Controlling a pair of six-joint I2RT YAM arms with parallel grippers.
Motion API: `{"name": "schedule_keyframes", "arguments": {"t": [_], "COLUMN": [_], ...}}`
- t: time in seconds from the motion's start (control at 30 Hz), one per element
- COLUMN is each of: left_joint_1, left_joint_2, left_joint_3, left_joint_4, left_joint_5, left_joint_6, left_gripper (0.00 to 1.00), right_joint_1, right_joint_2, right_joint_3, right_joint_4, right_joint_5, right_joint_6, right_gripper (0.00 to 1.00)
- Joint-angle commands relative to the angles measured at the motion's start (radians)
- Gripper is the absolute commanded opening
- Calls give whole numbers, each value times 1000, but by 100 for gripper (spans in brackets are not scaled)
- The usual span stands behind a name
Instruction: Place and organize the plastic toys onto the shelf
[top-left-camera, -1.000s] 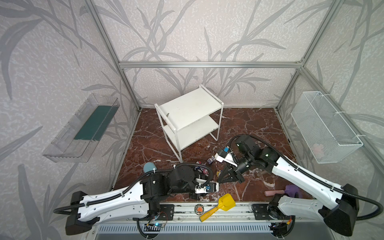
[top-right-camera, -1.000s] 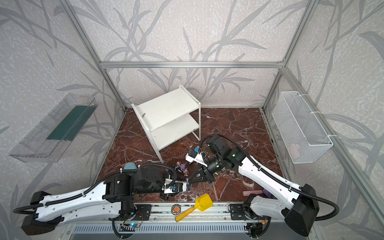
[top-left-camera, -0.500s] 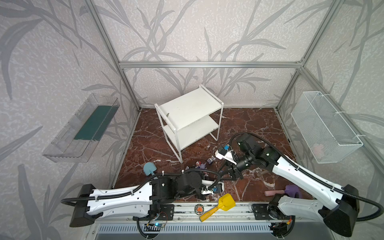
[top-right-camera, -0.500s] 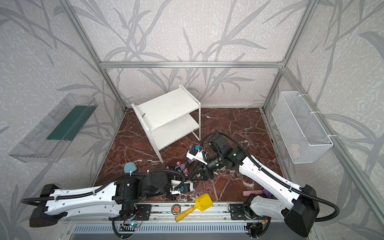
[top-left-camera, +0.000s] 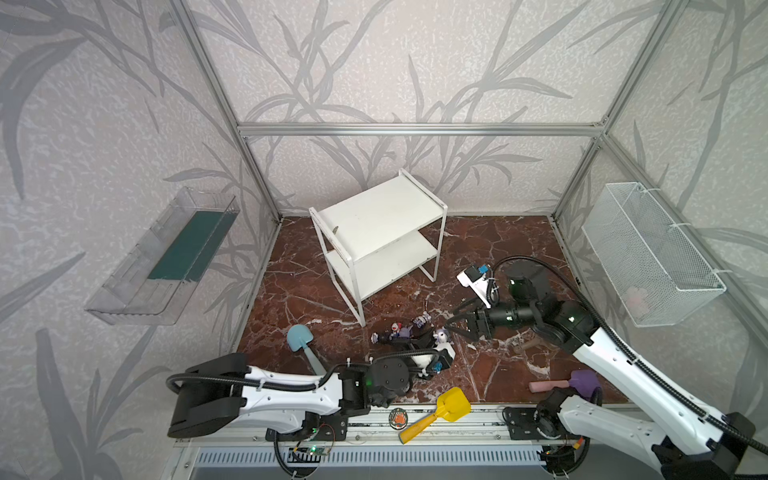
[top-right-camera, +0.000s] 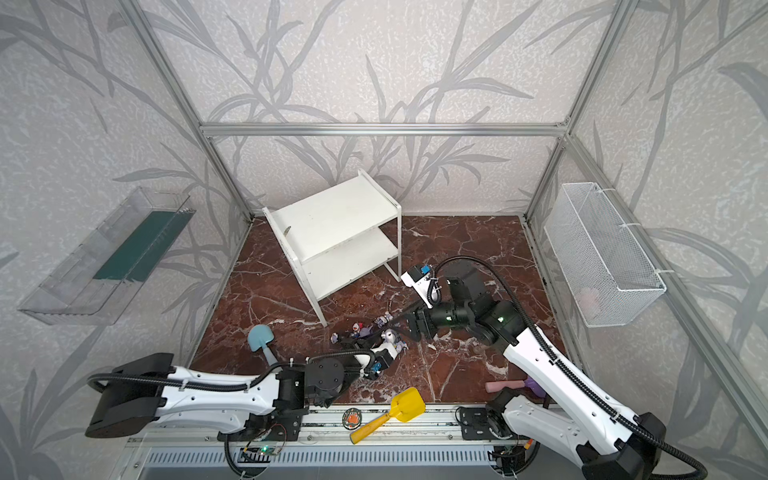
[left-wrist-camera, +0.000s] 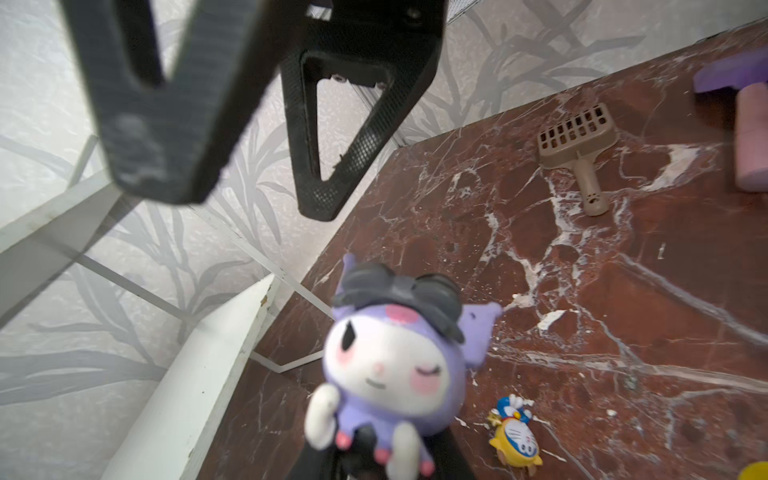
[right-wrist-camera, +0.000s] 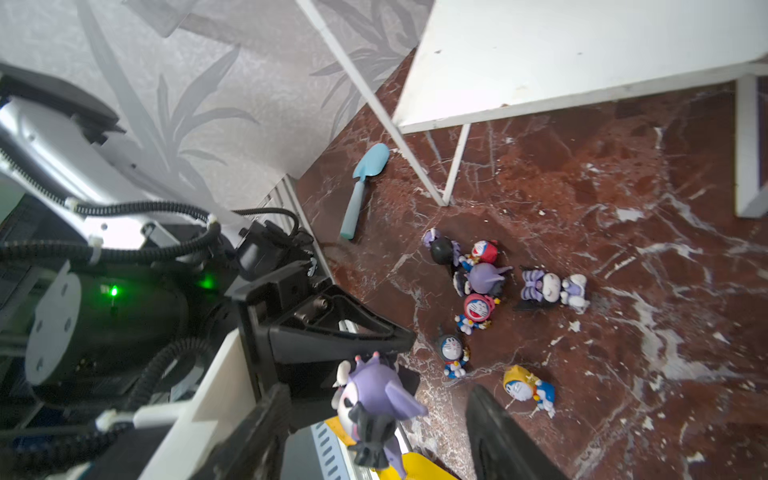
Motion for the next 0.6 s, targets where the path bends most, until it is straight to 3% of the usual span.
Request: {"name": "schedule_keyframes", "arguments": {"t": [0.0,0.03,0.13,0.3,0.57], "left_joint_1": [-26,-38,-52,-51,-31], "left_joint_2": [160,221,356,433,528], "left_joint_3": [-19,3,107,153,213], "left_joint_4": [554,634,638,639,639], "left_joint_5": [-143,-178,-282,-275,-286], "left_joint_6": [196,256,327,278,301], "left_gripper": [0,0,0,0,0], "right_joint_1": [16,25,47,53,48], "right_joint_2": [-13,-18,-34,-65,-117], "right_joint_3": [-16,-24,-39,-41,-61], "right_joint_4": [5,12,18,-53,-122], "right_joint_5": [153,175,225,323,394], "right_joint_6": [139,164,213,231,255], "right_gripper": [67,66,64,61,64]}}
